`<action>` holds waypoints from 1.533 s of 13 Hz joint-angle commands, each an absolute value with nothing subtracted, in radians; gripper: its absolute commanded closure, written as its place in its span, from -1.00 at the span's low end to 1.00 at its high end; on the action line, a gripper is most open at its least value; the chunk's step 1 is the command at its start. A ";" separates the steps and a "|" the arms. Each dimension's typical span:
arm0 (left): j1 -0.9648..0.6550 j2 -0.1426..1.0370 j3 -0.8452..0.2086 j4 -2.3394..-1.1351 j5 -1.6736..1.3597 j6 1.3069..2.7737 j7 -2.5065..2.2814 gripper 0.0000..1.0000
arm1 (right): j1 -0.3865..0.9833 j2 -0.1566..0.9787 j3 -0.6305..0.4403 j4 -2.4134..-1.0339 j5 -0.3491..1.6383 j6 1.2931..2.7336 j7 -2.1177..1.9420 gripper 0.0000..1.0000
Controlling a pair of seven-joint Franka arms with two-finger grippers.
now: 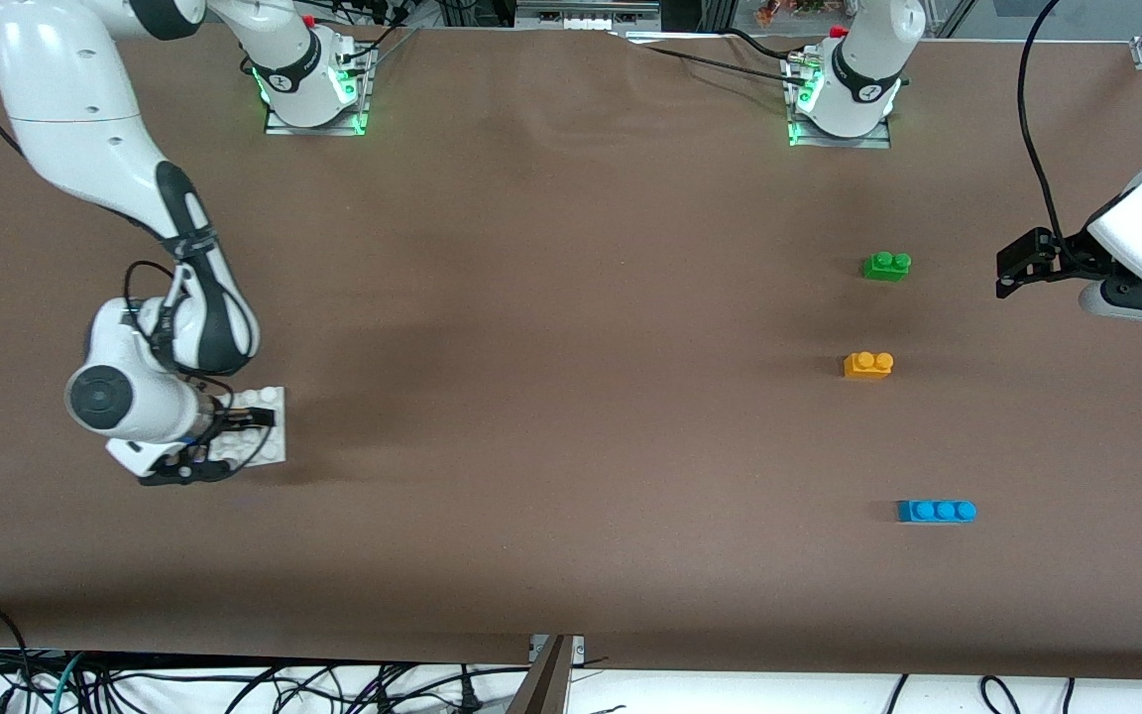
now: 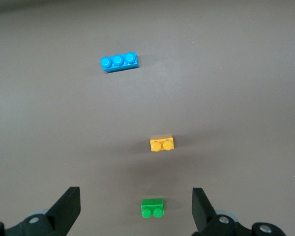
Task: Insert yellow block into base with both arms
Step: 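Slide the white base plate toward the table middle with the right gripper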
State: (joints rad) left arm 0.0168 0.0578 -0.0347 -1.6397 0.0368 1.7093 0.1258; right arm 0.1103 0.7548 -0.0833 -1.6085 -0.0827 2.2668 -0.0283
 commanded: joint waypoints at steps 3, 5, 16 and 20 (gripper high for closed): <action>0.017 0.064 -0.035 -1.617 0.020 1.690 0.127 -1.00 | 0.270 0.795 -0.040 -1.602 -0.055 2.303 0.219 -0.99; 0.017 0.064 -0.035 -1.617 0.020 1.690 0.127 -1.00 | 0.339 0.795 -0.017 -1.594 -0.055 2.303 0.319 -1.00; 0.017 0.063 -0.040 -1.617 0.020 1.690 0.127 -1.00 | 0.707 0.893 0.003 -1.433 -0.057 2.304 0.816 -1.00; 0.017 0.064 -0.041 -1.615 0.020 1.690 0.127 -1.00 | 0.770 0.893 0.051 -1.411 -0.058 2.304 0.911 -1.00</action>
